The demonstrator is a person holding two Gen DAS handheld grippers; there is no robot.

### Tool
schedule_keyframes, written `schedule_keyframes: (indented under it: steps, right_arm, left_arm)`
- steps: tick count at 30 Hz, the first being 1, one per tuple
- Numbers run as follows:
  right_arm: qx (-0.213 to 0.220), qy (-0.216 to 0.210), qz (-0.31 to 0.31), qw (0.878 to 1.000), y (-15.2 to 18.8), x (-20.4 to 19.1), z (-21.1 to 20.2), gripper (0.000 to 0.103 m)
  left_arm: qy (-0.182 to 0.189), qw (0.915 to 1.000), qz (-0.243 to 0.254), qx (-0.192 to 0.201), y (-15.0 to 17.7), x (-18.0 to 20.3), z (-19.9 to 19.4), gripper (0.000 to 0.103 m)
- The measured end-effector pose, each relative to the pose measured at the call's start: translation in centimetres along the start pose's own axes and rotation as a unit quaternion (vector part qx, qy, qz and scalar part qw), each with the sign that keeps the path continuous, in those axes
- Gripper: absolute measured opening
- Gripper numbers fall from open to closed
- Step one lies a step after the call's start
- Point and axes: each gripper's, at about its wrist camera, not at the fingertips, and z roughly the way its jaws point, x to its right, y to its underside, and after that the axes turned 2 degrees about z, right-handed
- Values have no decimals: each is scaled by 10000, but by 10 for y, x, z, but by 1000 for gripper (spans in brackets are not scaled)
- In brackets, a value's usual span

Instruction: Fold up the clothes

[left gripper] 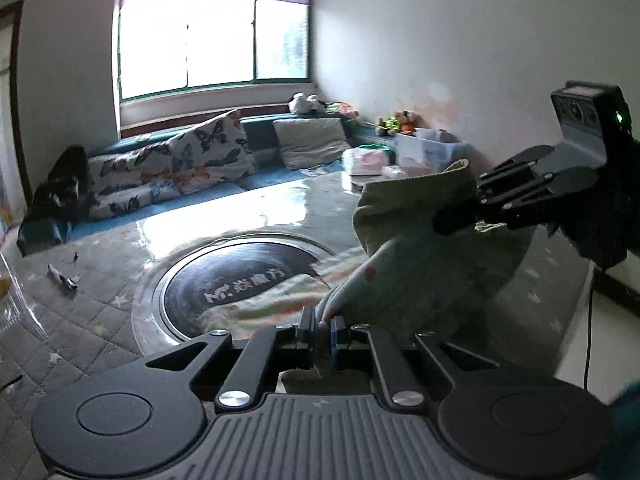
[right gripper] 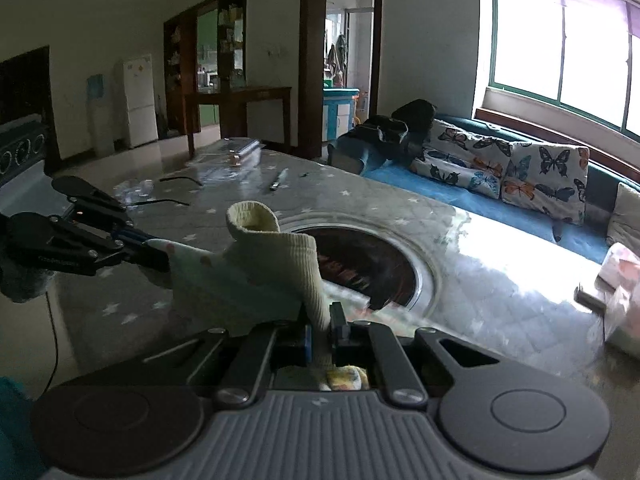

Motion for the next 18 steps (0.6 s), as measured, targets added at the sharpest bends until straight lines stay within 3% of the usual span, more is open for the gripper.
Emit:
schedule_keyframes:
  steps: [7,15,18]
  right_arm:
    - [-422,148,113,9989,-26,33,77,7]
    - [-955,337,617,9929,-5,55,150,11]
    - [-966,419,742,9917,0,60,157,19]
  left_arm:
    - [-127,9965,-694,-452,-14,-54,60,8]
    - [-272,9864,-1168,-1122,1,-87,115,8]
    - [-263,9842,-1265,-1211,5,-90,121,8]
